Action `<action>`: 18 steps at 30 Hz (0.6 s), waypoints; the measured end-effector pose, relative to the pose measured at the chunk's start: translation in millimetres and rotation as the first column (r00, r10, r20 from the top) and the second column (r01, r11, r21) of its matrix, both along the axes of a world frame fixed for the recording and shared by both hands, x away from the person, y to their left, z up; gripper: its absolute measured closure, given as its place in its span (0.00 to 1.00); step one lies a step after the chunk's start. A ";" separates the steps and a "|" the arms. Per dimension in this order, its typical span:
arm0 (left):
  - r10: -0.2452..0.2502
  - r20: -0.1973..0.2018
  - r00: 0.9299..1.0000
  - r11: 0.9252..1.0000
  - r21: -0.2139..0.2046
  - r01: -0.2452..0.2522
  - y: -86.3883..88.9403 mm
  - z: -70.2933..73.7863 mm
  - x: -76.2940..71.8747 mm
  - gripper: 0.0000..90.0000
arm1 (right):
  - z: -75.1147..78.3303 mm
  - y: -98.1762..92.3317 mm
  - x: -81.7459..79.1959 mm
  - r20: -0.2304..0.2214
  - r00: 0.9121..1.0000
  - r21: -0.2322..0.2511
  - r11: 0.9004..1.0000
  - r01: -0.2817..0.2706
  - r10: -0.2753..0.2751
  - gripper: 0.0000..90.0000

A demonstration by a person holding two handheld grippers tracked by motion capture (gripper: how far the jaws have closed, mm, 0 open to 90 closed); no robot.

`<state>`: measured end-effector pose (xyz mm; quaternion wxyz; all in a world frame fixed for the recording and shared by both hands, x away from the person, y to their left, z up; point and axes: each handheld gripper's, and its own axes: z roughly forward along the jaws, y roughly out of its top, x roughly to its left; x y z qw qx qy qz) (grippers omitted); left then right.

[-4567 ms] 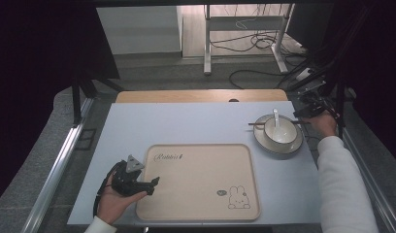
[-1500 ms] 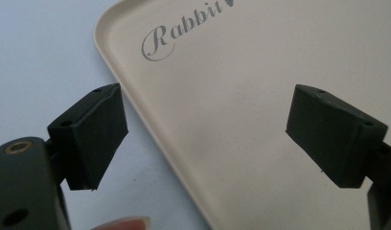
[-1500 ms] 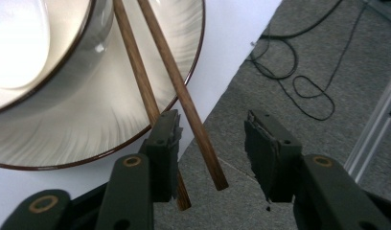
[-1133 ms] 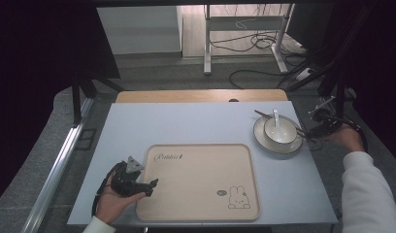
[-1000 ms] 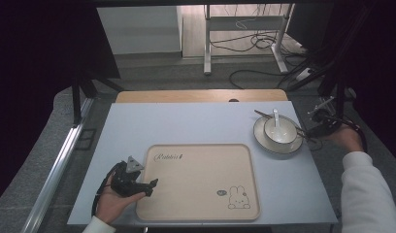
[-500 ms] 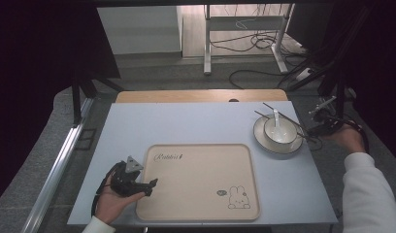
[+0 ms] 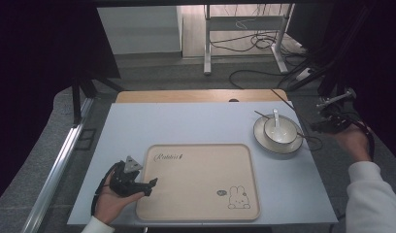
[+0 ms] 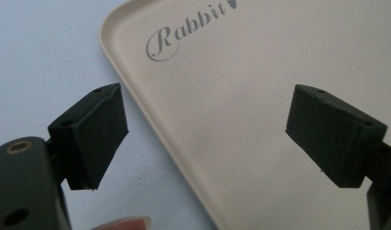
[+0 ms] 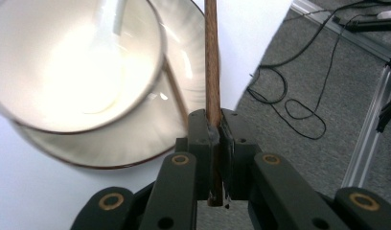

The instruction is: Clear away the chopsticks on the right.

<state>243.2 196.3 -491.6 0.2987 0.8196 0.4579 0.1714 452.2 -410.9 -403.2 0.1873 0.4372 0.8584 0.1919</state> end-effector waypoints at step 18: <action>0.021 0.015 1.000 1.000 -0.003 -0.021 2.9 2.6 -1.7 0.16 | 15.9 80.8 -99.7 0.003 0.988 0.136 0.978 -0.156 0.157 0.92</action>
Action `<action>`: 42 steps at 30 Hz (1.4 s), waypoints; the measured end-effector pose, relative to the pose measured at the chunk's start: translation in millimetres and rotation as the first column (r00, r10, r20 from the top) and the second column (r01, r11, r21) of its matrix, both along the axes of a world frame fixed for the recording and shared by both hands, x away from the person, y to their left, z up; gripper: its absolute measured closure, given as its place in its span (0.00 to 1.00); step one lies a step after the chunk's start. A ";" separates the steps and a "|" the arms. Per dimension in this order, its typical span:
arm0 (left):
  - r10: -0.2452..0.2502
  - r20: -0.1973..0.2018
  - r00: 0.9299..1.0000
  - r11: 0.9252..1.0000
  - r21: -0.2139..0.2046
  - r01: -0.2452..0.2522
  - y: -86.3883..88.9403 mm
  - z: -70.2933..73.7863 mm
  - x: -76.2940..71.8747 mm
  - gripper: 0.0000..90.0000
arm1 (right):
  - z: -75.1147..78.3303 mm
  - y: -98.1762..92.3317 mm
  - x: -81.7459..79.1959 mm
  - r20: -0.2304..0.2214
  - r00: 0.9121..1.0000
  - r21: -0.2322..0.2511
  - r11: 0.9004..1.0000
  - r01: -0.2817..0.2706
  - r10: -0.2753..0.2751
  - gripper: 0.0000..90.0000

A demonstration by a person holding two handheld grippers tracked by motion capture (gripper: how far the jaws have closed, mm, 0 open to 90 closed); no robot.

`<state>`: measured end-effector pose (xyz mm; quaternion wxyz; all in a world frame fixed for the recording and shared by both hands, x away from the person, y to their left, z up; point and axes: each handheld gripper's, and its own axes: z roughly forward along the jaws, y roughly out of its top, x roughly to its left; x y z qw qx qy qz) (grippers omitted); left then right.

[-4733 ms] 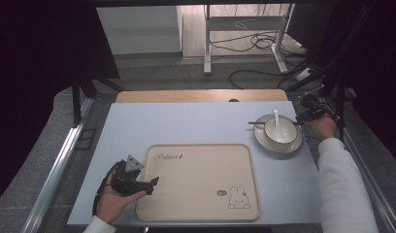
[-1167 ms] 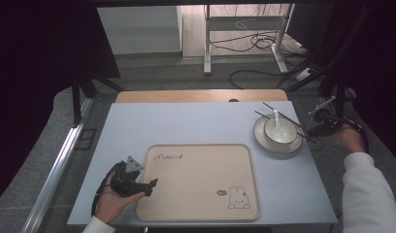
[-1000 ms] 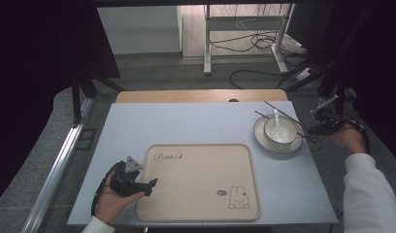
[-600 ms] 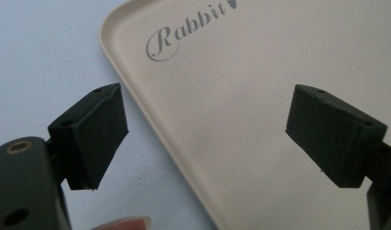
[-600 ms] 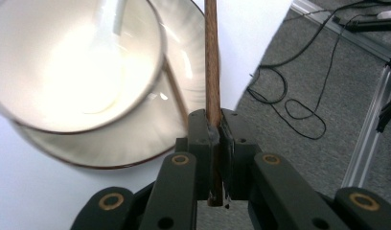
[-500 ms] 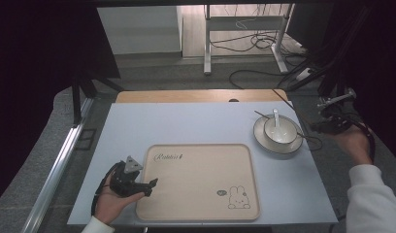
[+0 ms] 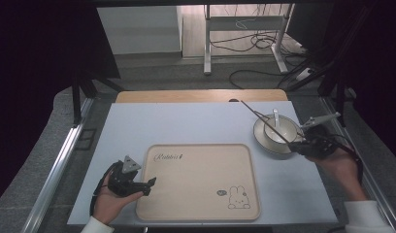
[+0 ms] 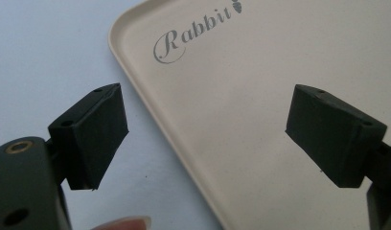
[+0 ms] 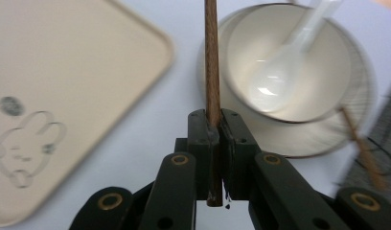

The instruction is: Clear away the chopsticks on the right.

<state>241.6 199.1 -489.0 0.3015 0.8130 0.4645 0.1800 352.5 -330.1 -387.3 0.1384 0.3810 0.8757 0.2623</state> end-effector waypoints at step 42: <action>-0.013 -0.012 1.000 1.000 0.023 0.013 -1.1 -3.1 -0.2 0.16 | -105.6 138.7 -54.9 -0.244 0.934 -0.118 0.948 -0.294 0.259 0.83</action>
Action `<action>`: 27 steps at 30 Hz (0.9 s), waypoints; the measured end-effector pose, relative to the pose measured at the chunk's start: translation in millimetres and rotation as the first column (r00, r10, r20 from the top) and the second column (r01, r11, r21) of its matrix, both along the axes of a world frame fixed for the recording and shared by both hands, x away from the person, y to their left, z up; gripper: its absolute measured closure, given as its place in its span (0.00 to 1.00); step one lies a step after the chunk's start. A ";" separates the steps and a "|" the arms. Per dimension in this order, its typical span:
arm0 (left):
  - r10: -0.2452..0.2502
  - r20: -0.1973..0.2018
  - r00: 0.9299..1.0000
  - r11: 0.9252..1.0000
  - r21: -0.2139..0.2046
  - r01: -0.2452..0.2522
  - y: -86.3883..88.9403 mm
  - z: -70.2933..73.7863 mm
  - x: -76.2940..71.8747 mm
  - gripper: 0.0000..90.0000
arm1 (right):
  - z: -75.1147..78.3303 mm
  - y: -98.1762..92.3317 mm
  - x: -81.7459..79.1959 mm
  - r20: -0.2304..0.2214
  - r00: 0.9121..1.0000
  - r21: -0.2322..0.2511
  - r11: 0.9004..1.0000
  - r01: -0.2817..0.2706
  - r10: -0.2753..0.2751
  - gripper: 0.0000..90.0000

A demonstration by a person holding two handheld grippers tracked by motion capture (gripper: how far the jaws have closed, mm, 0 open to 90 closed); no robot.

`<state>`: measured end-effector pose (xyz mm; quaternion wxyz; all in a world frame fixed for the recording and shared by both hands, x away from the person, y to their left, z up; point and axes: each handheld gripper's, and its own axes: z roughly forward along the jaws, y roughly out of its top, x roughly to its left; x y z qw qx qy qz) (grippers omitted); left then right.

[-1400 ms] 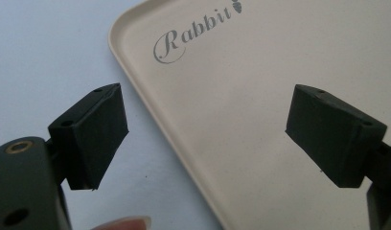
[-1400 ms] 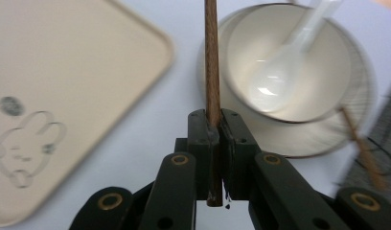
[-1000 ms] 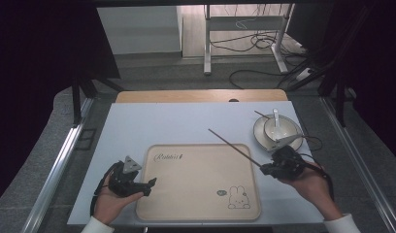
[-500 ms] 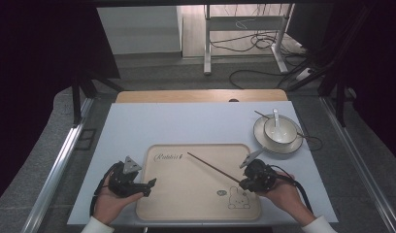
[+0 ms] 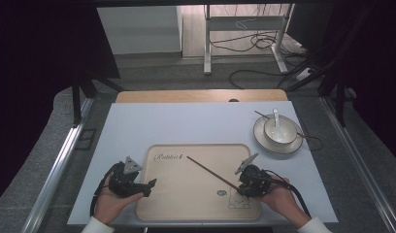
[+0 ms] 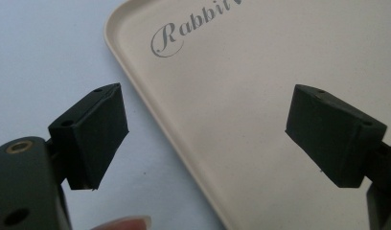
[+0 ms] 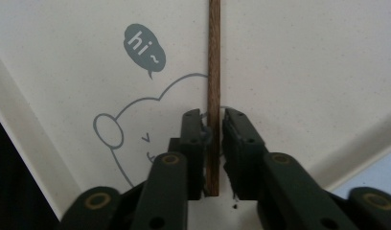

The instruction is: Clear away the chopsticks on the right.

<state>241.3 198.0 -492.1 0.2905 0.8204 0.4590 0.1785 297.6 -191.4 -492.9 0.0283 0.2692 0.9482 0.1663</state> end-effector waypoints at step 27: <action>0.010 -0.005 1.000 1.000 0.008 -0.010 -0.2 -1.3 2.2 0.16 | 96.4 -212.0 114.9 0.235 0.894 0.159 0.923 0.352 -0.381 0.50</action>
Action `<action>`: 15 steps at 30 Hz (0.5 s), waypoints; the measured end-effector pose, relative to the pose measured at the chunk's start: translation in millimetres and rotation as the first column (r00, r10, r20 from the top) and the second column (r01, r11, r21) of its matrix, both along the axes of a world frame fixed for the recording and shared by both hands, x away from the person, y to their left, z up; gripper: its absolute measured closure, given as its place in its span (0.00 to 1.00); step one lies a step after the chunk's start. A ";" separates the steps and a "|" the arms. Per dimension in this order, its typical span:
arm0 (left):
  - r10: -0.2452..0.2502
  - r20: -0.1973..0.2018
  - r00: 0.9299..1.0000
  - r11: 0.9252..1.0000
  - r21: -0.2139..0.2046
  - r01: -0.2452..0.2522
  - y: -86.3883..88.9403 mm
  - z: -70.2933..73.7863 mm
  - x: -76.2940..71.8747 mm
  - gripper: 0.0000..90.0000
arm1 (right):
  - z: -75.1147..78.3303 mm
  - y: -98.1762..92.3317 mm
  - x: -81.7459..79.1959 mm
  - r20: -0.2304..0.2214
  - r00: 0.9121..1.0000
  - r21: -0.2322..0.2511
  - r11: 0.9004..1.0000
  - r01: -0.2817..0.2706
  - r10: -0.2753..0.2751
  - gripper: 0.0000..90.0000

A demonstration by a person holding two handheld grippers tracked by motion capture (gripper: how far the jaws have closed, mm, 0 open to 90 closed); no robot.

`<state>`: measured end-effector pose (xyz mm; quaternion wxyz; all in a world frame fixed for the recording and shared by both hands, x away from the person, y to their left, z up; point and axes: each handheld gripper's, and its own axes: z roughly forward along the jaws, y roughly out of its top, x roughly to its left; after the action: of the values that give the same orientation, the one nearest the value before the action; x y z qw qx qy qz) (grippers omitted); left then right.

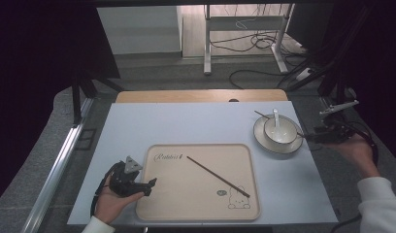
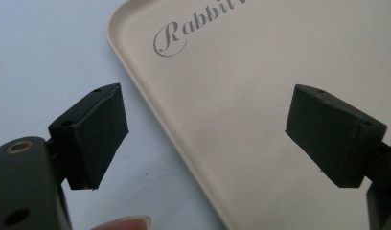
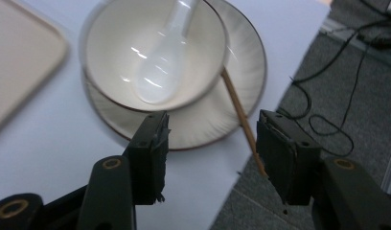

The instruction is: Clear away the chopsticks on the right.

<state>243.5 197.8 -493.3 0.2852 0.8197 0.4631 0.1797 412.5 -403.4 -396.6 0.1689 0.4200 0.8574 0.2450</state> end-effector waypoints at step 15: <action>0.008 -0.008 1.000 1.000 -0.001 -0.008 2.4 -2.2 1.3 0.16 | -54.5 -14.4 43.6 -0.113 0.993 -0.195 0.981 0.003 -0.025 0.62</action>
<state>244.8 200.3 -495.6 0.2828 0.8184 0.4678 0.1773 456.1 -417.8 -451.0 0.1614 0.4208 0.8826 0.1341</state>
